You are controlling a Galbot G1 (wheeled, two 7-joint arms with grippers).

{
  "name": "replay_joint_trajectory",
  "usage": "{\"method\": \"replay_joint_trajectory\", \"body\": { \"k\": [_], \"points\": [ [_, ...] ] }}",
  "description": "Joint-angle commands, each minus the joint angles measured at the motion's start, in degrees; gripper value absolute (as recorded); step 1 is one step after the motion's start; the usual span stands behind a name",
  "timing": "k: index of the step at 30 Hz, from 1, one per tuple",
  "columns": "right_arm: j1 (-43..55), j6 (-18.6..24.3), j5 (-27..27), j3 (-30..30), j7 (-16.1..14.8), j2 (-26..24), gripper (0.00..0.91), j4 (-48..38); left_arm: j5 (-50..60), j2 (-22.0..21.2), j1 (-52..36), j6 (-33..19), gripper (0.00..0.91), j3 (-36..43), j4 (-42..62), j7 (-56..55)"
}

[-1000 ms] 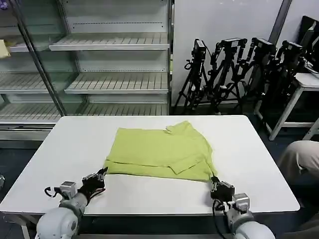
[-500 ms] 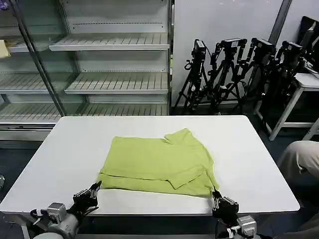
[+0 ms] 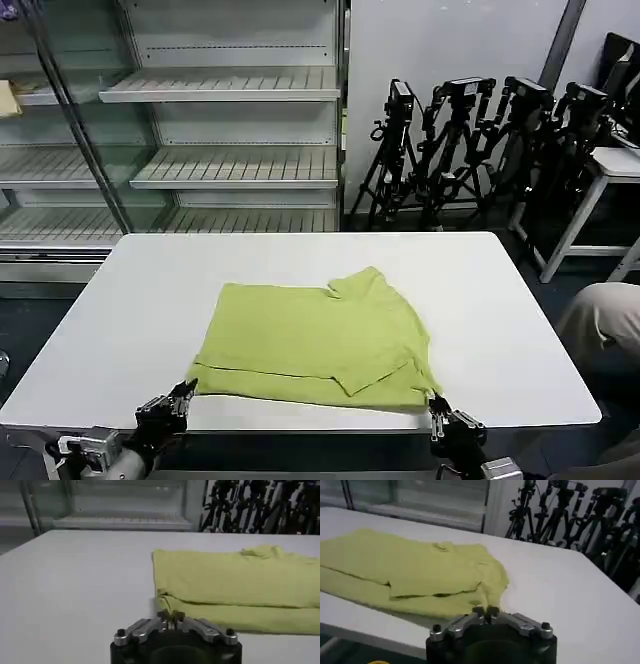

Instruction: Fold and organize the clothes.

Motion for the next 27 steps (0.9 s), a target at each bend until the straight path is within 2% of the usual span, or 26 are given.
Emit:
{"method": "replay_joint_trajectory", "body": {
  "k": [1, 5, 9, 12, 18, 22, 25, 27],
  "points": [
    [-1.48, 0.24, 1.89, 2.58, -0.82, 0.06, 0.907, 2.1, -0.87, -0.76, 1.14, -0.23, 0.907, -1.25, -4.15, -0.27],
    [-0.31, -5.58, 8.25, 4.62, -0.29, -0.51, 0.907, 7.44, -1.29, -1.91, -1.46, -0.38, 0.907, -0.69, -8.28, -0.76],
    [10.96, -7.16, 9.83, 1.92, 2.31, -0.74, 0.907, 5.19, -1.24, 1.5, -8.16, -1.78, 0.907, 3.06, -3.59, -0.91],
    [25.14, -7.74, 10.09, -1.64, 3.59, -0.86, 0.907, -3.28, -1.34, 4.77, -14.63, -2.14, 0.907, 6.04, 2.6, -0.85],
    [44.89, -7.76, 11.02, -10.72, 5.56, 0.12, 0.907, -19.1, -2.58, 11.06, -26.89, -2.72, 0.907, 11.95, 15.3, -1.69],
    [52.62, -7.77, 12.15, -14.74, 7.17, 1.05, 0.907, -26.66, -2.54, 11.14, -33.15, -4.0, 0.907, 15.02, 21.32, -2.38],
    [58.62, -7.75, 14.95, -18.5, 10.1, 2.23, 0.907, -33.81, -2.68, 10.65, -38.39, -2.62, 0.907, 16.96, 26.16, -2.75],
    [60.35, -7.72, 15.36, -19.6, 10.54, 2.67, 0.907, -36.07, -3.3, 10.68, -40.77, -1.06, 0.907, 17.93, 28.81, -3.04]
  ]
}}
